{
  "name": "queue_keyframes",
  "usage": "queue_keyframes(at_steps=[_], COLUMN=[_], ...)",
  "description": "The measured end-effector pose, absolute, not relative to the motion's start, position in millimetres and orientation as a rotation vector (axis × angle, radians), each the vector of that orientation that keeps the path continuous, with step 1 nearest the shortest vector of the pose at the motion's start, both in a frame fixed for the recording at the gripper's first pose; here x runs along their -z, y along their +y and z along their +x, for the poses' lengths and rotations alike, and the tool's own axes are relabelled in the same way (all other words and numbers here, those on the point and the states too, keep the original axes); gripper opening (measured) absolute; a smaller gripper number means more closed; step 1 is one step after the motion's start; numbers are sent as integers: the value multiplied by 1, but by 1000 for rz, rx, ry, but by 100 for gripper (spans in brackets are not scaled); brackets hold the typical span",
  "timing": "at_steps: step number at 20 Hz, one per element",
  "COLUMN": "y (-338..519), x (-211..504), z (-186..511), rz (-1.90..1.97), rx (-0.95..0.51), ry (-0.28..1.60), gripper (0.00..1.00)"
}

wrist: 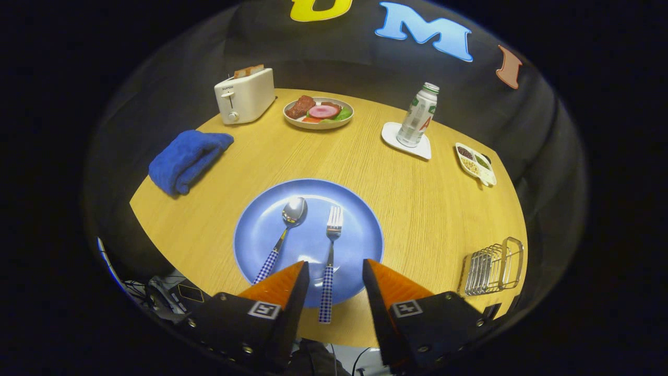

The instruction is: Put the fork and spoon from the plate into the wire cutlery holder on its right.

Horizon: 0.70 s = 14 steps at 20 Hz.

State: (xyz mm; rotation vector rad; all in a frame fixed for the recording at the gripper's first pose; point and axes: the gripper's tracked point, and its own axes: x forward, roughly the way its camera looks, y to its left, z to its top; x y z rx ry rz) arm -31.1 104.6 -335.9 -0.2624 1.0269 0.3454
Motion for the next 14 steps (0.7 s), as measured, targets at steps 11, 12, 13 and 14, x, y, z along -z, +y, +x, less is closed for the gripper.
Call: queue_keyframes(at_steps=[11,12,13,14], y=[111,110,109,110], x=[367,368,368,369], z=[-41,-41,-42,-42], rz=[-312,-325,-328,-322], rx=[-346,-337,-330,-331], ry=[1218,1233,1246,1257], gripper=[41,41,41,41])
